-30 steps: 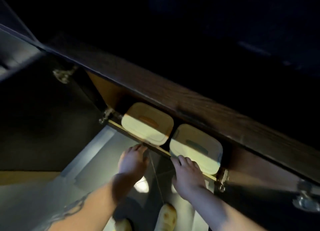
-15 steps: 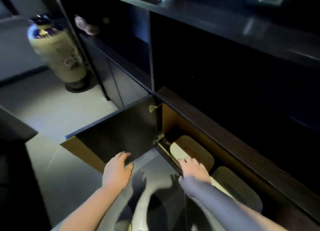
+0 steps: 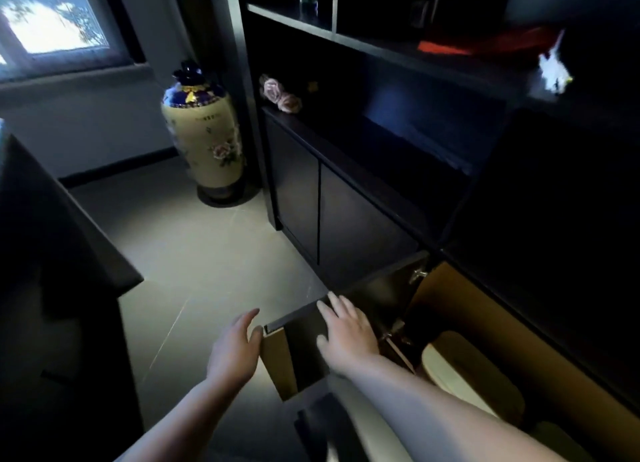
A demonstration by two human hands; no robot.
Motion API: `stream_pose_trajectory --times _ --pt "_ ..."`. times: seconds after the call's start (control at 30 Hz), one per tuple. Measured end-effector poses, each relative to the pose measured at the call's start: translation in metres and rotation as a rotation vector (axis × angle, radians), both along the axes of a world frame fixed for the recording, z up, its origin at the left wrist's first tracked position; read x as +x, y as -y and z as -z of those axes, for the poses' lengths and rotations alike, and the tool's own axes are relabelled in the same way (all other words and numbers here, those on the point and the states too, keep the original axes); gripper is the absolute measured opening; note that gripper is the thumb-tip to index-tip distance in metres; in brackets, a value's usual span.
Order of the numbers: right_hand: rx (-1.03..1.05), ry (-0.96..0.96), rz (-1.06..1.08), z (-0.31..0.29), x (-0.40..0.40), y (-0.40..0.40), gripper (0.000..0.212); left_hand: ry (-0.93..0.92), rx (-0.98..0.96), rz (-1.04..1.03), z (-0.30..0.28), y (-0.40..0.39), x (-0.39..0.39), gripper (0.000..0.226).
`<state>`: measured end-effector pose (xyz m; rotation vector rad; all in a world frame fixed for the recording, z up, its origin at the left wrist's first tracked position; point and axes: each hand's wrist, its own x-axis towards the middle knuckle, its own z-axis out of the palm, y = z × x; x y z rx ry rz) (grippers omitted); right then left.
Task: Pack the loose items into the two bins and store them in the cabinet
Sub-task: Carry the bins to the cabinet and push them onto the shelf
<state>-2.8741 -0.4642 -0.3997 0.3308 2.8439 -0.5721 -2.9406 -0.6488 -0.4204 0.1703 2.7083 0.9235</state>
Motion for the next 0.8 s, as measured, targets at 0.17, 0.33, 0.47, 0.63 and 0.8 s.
stream_pose_trajectory --times 0.17,0.33,0.47,0.63,0.8 --pt "0.045 0.113 -0.083 0.026 -0.038 0.027 0.059 0.254 0.158 0.109 0.029 0.003 -0.007 0.048" --pt "-0.006 0.040 -0.022 0.042 -0.025 0.031 0.051 0.199 0.246 0.099 0.034 0.004 -0.003 0.023" --pt "-0.021 -0.102 0.028 0.045 0.014 0.026 0.041 0.281 0.295 0.241 0.038 0.012 0.022 0.015" --pt "-0.074 -0.259 0.161 0.062 0.096 0.005 0.018 0.480 0.236 0.495 0.045 -0.015 0.081 0.030" --pt "-0.247 -0.188 0.496 0.065 0.189 -0.029 0.035 0.536 0.253 0.681 0.051 -0.084 0.152 0.033"
